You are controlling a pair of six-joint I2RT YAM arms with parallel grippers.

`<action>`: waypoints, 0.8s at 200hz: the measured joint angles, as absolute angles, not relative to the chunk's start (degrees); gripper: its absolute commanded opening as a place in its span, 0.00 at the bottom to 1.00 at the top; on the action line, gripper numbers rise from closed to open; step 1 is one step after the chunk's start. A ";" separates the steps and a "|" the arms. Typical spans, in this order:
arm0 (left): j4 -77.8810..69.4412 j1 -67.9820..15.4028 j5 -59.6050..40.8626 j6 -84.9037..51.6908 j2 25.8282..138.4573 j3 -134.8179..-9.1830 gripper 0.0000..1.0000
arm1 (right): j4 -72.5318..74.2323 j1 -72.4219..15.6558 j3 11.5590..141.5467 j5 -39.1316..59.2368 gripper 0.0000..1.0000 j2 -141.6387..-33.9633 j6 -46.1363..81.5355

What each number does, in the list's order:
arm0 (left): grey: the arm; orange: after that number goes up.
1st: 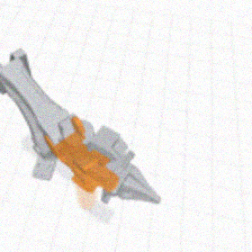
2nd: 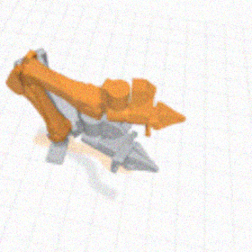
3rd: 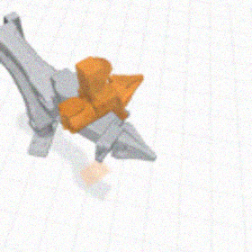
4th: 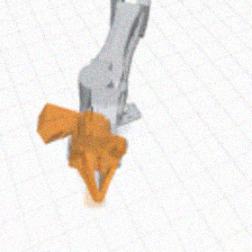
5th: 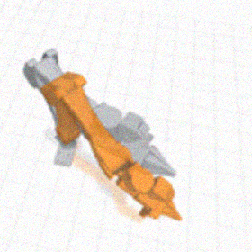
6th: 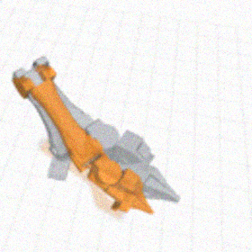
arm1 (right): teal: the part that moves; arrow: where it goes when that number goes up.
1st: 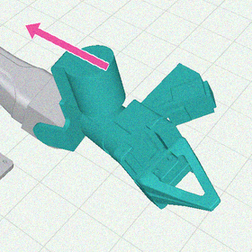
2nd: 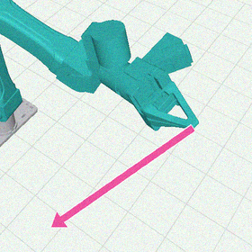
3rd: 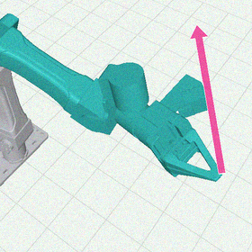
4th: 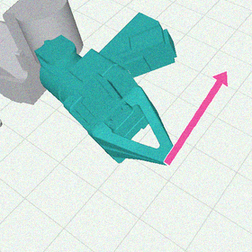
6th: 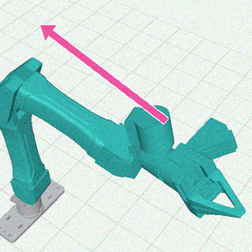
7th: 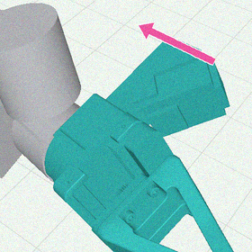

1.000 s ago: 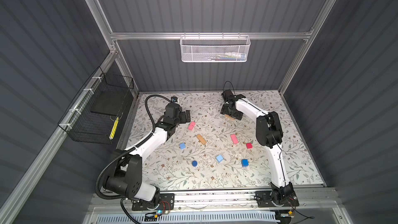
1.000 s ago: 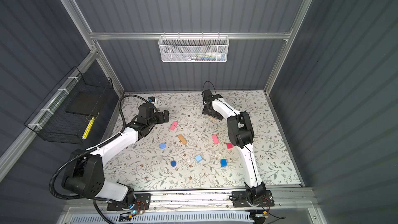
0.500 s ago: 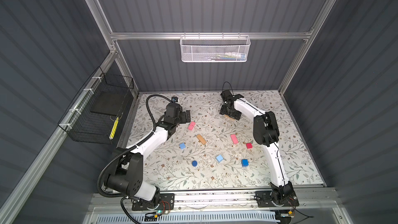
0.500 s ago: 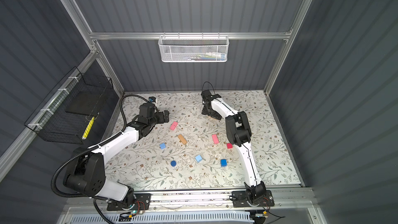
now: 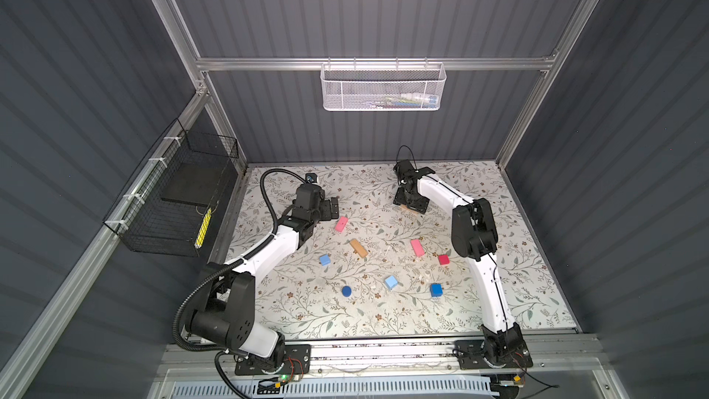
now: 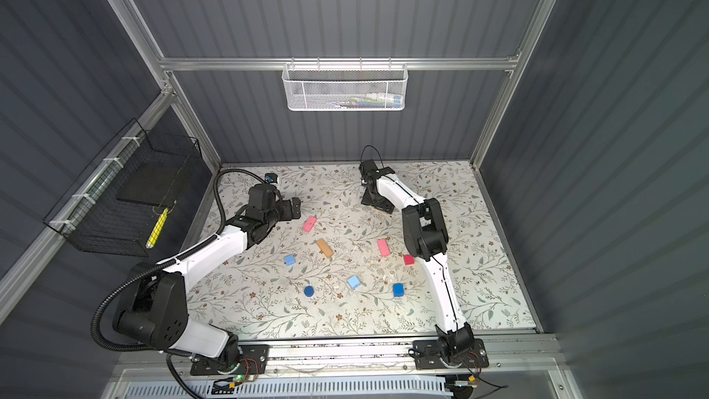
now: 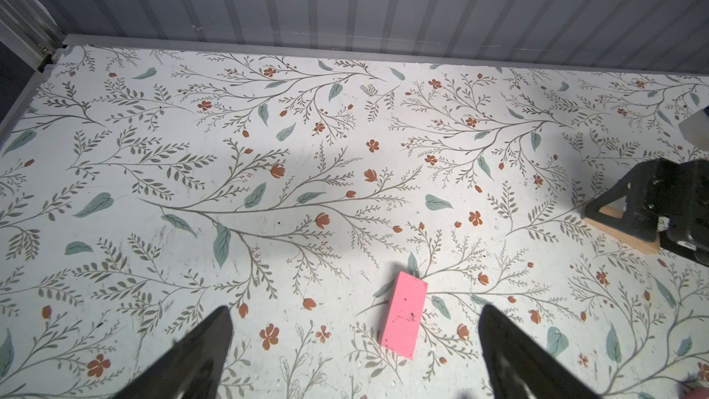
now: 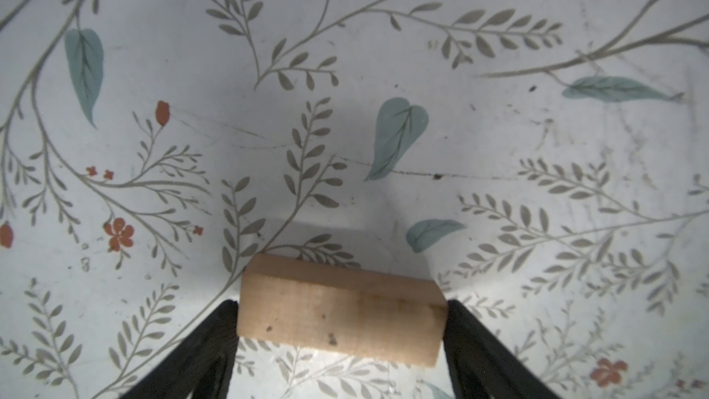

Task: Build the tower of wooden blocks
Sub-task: 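Lower the right gripper and close it on the wooden block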

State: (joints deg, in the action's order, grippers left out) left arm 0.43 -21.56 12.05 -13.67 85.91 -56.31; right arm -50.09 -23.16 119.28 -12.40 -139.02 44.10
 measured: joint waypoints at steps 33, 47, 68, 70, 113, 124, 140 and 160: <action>0.43 -21.56 12.23 -13.67 85.91 -56.31 1.00 | -50.41 -23.11 119.39 -11.73 0.71 -139.02 43.38; 0.45 -21.56 12.23 -13.67 85.89 -56.31 1.00 | -50.43 -23.11 119.37 -11.38 0.70 -139.02 42.98; 0.45 -21.56 12.23 -13.67 85.60 -56.31 1.00 | -49.93 -23.16 118.52 -11.07 0.69 -138.54 42.19; 0.45 -21.56 12.23 -13.67 85.52 -56.31 1.00 | -49.82 -23.20 118.34 -11.05 0.69 -138.43 42.11; 0.43 -21.56 12.25 -13.69 83.99 -56.31 1.00 | -48.21 -24.56 112.79 -9.85 0.68 -135.13 40.01; 0.43 -21.56 12.23 -13.69 83.79 -56.31 1.00 | -48.12 -25.26 112.09 -9.37 0.68 -134.61 39.35; 0.45 -21.56 12.23 -13.69 83.57 -56.29 1.00 | -48.23 -26.46 111.72 -8.99 0.68 -134.30 38.33; 0.45 -21.56 12.23 -13.72 83.22 -56.29 1.00 | -48.16 -28.18 111.37 -8.78 0.68 -134.15 37.28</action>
